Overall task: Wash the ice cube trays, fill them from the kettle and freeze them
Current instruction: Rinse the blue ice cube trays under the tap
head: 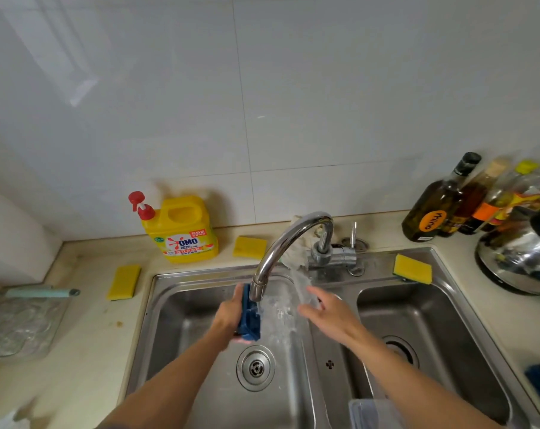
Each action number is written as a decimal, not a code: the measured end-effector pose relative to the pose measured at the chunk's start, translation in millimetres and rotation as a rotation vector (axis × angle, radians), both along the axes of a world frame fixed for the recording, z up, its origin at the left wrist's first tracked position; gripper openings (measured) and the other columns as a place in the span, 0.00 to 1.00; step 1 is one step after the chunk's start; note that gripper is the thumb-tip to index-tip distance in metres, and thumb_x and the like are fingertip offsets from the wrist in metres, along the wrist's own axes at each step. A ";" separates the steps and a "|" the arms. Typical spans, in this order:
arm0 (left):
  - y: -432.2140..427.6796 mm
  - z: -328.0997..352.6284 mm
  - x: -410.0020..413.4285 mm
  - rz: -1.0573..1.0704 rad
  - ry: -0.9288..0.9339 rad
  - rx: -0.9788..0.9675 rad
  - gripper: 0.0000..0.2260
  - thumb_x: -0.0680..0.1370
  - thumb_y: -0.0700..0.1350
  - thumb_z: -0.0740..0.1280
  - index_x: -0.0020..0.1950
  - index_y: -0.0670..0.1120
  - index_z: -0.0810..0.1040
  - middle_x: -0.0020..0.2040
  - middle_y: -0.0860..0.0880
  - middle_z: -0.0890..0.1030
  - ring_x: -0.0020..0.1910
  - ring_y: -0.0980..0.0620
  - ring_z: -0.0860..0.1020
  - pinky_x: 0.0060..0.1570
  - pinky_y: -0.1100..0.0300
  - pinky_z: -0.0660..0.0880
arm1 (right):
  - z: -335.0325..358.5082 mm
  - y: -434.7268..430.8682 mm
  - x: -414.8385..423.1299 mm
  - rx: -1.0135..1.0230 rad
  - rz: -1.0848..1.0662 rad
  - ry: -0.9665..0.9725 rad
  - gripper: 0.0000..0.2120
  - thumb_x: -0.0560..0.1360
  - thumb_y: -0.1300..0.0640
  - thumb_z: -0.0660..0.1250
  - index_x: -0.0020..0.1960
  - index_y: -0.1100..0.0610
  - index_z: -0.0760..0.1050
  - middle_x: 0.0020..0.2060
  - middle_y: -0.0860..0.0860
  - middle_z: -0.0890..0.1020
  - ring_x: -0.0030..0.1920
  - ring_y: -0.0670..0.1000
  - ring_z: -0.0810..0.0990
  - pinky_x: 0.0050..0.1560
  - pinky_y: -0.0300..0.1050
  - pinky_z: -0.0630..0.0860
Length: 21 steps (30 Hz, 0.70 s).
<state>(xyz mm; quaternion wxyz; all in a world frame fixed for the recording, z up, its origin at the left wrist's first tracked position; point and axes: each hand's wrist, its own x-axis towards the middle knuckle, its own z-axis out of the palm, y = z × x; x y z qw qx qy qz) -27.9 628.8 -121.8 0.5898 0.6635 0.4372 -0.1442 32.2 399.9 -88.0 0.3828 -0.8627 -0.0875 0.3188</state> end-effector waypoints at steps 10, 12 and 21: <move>-18.6 -8.3 16.0 -0.134 -0.118 0.082 0.09 0.82 0.40 0.59 0.52 0.40 0.78 0.50 0.35 0.84 0.48 0.38 0.83 0.51 0.41 0.82 | -12.6 -58.6 -19.6 -0.217 0.126 -0.052 0.34 0.69 0.50 0.71 0.73 0.48 0.65 0.63 0.51 0.74 0.57 0.50 0.78 0.52 0.48 0.81; -19.2 -10.9 15.5 -0.107 -0.138 0.098 0.08 0.83 0.39 0.59 0.52 0.40 0.77 0.48 0.37 0.82 0.46 0.39 0.82 0.48 0.45 0.80 | -15.9 -75.1 -27.3 -0.286 0.156 -0.063 0.38 0.71 0.54 0.73 0.77 0.51 0.61 0.70 0.52 0.69 0.64 0.54 0.75 0.59 0.48 0.78; -32.5 -13.7 11.3 0.136 -0.219 -0.023 0.12 0.83 0.43 0.52 0.48 0.45 0.74 0.44 0.41 0.79 0.41 0.42 0.78 0.44 0.50 0.77 | -35.4 -150.7 -76.6 -0.522 0.350 -0.160 0.35 0.75 0.61 0.71 0.77 0.50 0.59 0.67 0.48 0.68 0.55 0.47 0.72 0.49 0.41 0.71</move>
